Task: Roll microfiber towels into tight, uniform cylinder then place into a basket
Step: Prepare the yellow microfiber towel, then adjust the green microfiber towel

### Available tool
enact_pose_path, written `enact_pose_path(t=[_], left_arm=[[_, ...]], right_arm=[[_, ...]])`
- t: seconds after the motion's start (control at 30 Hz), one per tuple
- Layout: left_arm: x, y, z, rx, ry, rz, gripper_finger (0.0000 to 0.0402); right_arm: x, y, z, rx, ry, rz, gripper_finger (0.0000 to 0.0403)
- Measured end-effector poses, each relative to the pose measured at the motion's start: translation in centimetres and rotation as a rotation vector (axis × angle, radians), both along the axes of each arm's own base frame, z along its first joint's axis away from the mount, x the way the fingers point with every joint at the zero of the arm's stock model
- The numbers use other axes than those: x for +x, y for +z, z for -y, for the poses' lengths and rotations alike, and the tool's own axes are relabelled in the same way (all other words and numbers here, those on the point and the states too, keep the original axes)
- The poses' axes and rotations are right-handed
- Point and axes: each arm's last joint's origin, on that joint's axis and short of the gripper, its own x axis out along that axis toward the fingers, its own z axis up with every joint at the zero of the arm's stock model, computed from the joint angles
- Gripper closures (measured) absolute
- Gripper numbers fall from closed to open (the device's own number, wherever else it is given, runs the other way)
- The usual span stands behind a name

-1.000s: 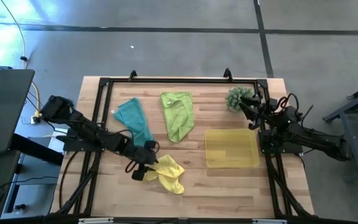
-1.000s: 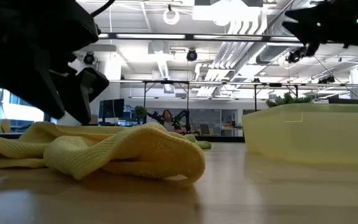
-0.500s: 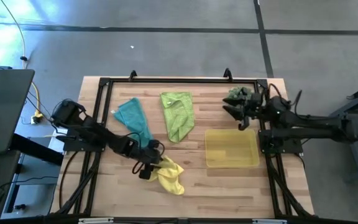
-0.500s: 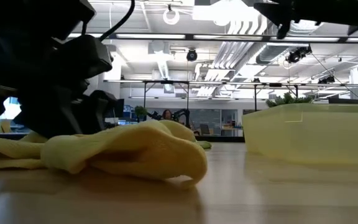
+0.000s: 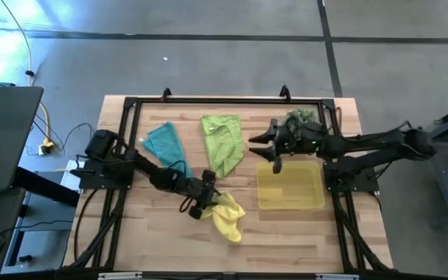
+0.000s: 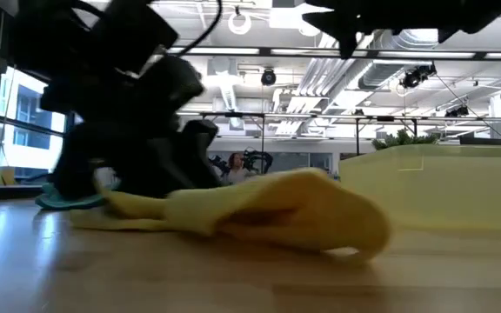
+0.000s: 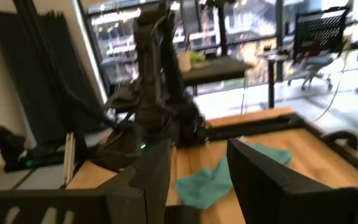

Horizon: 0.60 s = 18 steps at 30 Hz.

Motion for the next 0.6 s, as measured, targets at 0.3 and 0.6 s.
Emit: enact_pose_path(t=[0.3, 0.6], left_arm=[[2.2, 4.2, -1.3, -0.023, 0.086, 0.042, 0.0227], [2.0, 8.8, -5.5, 0.019, 0.274, 0.141, 0.0227]], right_arm=[[1.3, -0.2, -0.6, 0.008, 0.028, -0.114, 0.0254], [1.4, -1.2, -0.6, 0.032, 0.026, -0.246, 0.0254]])
